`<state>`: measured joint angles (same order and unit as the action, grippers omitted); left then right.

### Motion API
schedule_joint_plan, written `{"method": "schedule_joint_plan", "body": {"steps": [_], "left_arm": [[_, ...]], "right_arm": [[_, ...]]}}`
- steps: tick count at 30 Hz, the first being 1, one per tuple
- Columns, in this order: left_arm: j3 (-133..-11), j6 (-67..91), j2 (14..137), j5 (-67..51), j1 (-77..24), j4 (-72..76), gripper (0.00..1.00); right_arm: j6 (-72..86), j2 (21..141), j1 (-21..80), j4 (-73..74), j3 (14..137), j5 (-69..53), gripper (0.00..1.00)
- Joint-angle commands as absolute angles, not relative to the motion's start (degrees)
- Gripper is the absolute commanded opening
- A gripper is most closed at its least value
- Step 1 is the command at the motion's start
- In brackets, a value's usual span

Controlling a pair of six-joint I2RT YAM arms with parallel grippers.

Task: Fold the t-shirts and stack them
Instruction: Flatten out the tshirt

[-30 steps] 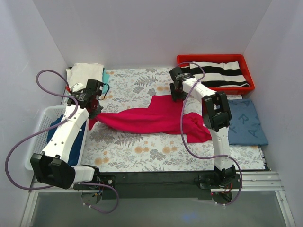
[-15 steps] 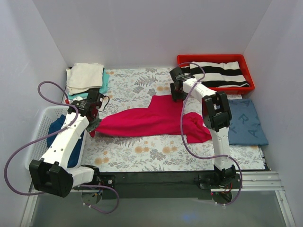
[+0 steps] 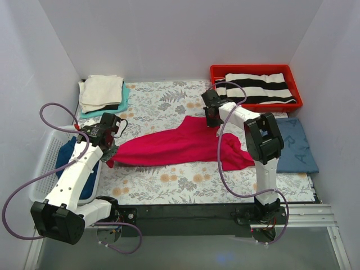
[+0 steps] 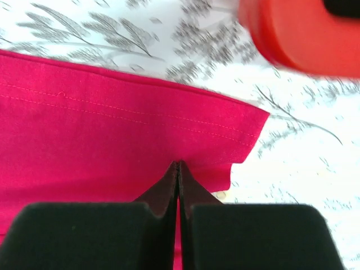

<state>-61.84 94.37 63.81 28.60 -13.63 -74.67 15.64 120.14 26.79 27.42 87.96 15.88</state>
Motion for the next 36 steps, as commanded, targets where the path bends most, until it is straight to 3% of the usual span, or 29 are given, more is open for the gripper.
{"method": "schedule_joint_plan", "body": {"steps": [1,12,18,25,27,29,31,36], "left_arm": [[-62.8,94.2,62.1,31.2,-13.5,-74.2,0.08],[-63.5,91.8,64.9,30.8,-13.5,-69.3,0.07],[-63.0,92.1,66.0,30.5,-13.6,-67.5,0.03],[-62.1,90.4,68.8,28.5,-13.5,-64.1,0.12],[-62.0,90.5,69.1,28.7,-13.5,-64.0,0.13],[-61.4,91.1,68.9,29.8,-13.6,-64.6,0.06],[-61.1,92.7,68.7,30.8,-13.5,-66.1,0.0],[-59.2,97.7,68.6,31.8,-13.5,-71.8,0.0]], "right_arm": [[17.0,116.9,26.7,33.7,85.8,22.3,0.01],[13.4,110.0,26.5,35.9,99.0,29.1,0.01],[13.9,108.8,25.9,35.9,97.9,28.7,0.01],[13.1,109.2,24.5,35.6,98.8,28.0,0.01],[13.1,109.6,24.2,35.7,97.7,26.2,0.13],[13.2,110.0,24.2,34.2,94.9,25.3,0.24],[13.3,110.4,24.2,33.1,93.1,23.6,0.27],[14.6,109.7,24.3,25.6,84.5,20.1,0.34]]}}
